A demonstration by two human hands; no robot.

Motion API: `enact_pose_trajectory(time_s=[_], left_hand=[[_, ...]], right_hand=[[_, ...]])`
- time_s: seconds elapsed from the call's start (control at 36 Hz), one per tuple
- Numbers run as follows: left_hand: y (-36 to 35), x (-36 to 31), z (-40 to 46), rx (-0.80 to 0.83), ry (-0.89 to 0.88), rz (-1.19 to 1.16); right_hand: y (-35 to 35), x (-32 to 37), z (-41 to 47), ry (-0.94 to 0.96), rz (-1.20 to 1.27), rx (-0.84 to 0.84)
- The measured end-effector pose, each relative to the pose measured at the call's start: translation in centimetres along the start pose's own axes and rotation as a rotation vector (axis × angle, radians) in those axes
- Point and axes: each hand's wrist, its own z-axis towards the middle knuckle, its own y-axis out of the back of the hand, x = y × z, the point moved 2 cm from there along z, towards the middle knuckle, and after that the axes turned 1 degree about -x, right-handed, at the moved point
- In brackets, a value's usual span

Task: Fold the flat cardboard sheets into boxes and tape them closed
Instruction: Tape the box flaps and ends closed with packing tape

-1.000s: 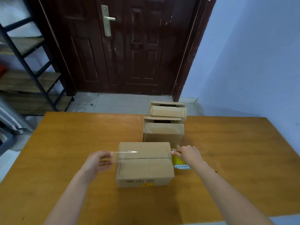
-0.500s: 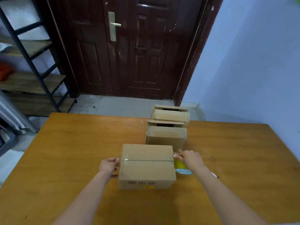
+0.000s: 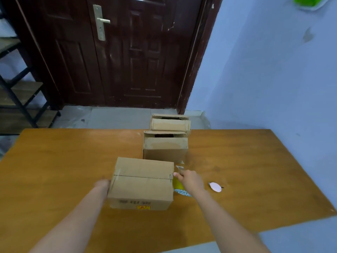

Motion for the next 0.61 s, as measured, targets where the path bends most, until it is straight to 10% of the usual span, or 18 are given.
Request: enact_pose_trajectory(time_s=[0.22, 0.39, 0.61], left_hand=[[2.8, -5.4, -3.6, -0.453, -0.561, 0.082], [-2.7, -3.3, -9.2, -0.181, -0.923, 0.369], [-8.1, 3.3, -8.7, -0.236, -1.033, 1.013]], right_hand=[[-0.9, -0.1, -3.1, -0.032, 0.591, 0.198], [-2.2, 0.2, -4.3, 0.087, 1.017, 0.598], [-5.5, 1.4, -4.8, 0.112, 1.025, 0.43]])
